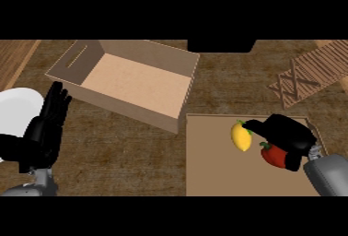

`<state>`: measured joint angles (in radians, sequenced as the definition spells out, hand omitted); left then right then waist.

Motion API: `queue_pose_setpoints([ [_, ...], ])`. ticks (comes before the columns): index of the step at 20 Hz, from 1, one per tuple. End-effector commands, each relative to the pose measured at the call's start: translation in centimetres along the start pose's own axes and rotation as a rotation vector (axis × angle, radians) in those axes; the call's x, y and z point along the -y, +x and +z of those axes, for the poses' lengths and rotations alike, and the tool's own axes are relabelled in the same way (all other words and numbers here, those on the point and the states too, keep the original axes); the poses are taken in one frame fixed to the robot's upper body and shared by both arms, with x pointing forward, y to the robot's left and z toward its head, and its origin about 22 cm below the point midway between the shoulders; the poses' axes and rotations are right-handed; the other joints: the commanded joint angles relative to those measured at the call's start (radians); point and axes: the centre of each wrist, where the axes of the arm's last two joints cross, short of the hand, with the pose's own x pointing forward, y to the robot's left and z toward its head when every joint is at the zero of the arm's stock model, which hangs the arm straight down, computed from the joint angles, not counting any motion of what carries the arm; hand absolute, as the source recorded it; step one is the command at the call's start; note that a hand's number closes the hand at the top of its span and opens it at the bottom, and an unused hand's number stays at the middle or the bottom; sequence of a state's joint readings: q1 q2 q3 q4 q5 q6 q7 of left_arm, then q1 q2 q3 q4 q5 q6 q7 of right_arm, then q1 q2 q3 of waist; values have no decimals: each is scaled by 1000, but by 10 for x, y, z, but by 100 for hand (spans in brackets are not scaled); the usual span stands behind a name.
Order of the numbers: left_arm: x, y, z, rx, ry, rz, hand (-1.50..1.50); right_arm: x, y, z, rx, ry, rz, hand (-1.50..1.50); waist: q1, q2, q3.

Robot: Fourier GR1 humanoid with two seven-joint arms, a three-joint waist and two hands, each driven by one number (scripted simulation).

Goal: Pick the bell pepper from the tray and place it in the tiered shelf

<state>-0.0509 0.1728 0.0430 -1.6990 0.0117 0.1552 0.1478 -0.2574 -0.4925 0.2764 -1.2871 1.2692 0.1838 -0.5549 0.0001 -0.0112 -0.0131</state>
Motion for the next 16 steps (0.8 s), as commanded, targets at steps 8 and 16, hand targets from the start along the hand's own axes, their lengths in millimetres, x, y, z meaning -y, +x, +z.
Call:
queue_pose_setpoints([
  [8,-1,3,3,-26,12,16,0,-59,-97,153,-310,-122,-346,150,-13,16,17],
  [16,-4,-1,2,-10,24,7,0,-18,-127,205,-207,-303,-543,150,-7,9,12],
])
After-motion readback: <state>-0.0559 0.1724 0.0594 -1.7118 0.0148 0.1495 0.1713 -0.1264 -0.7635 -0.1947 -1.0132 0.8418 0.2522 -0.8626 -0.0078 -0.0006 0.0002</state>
